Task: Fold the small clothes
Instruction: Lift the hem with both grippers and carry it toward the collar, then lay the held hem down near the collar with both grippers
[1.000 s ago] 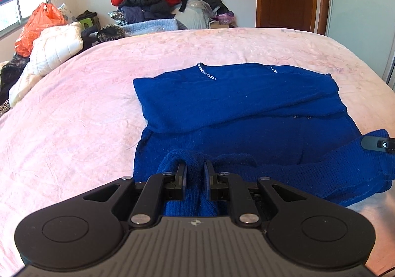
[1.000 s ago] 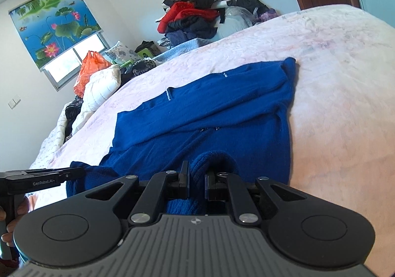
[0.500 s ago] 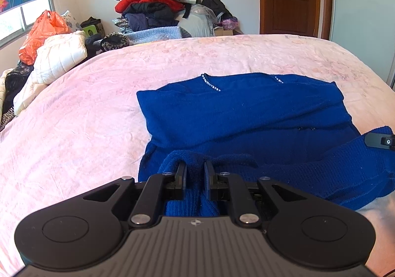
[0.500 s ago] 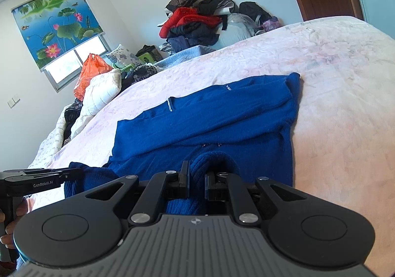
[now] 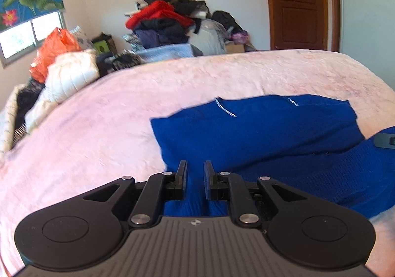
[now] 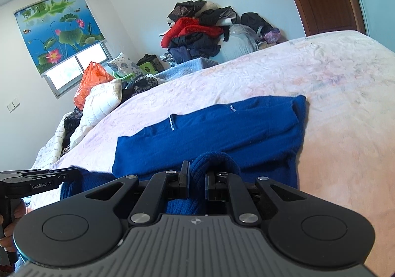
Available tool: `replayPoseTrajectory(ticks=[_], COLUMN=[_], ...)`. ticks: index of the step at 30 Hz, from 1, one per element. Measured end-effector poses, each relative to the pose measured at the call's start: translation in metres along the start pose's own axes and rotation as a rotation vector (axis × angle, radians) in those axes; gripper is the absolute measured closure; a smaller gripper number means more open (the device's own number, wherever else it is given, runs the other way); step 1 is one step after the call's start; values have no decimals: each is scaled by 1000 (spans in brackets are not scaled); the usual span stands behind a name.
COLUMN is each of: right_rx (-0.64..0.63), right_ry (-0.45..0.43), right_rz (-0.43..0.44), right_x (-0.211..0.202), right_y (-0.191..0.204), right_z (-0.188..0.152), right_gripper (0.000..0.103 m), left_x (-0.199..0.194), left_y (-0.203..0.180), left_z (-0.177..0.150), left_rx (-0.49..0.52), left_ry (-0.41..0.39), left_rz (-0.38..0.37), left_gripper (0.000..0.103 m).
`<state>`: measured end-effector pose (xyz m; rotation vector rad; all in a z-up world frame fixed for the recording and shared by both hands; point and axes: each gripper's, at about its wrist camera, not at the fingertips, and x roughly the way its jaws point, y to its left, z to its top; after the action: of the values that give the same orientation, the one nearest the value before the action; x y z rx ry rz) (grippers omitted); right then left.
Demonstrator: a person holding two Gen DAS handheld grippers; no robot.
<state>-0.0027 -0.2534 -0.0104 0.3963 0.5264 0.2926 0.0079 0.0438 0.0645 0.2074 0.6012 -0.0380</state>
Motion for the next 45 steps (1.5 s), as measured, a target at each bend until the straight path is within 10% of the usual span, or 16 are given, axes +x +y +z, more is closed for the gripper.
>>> replayPoseTrajectory(ticks=[6,21,27,30,32,37,45], right_rx=[7,60,63,61,64,71,60], right_ry=[1,63,72,73,77,73,24], right_rz=[4,5,9,8,6,3,45], right_x=[16,37,37,37,37,35,16], right_y=[-6,-30,-30,-30,-30,-31,-25], right_z=[4,-10,-14,-14,-15,-16,-4], right_gripper=[88,88,87,87,87,87,88], left_x=[17,50,50,54,59,58,15], left_y=[10,69,65,63,60,52,60], left_z=[11,-61,-70,-67,-67,-67,-40], left_rx=[-33,-320,-359,-371,-389,-354,-304], left_ry=[30,340,291,288,304,340,179], left_rz=[-18,-357,-334,-340,-347,-341,-331], left_gripper=[90,87,30,30,32,90,94])
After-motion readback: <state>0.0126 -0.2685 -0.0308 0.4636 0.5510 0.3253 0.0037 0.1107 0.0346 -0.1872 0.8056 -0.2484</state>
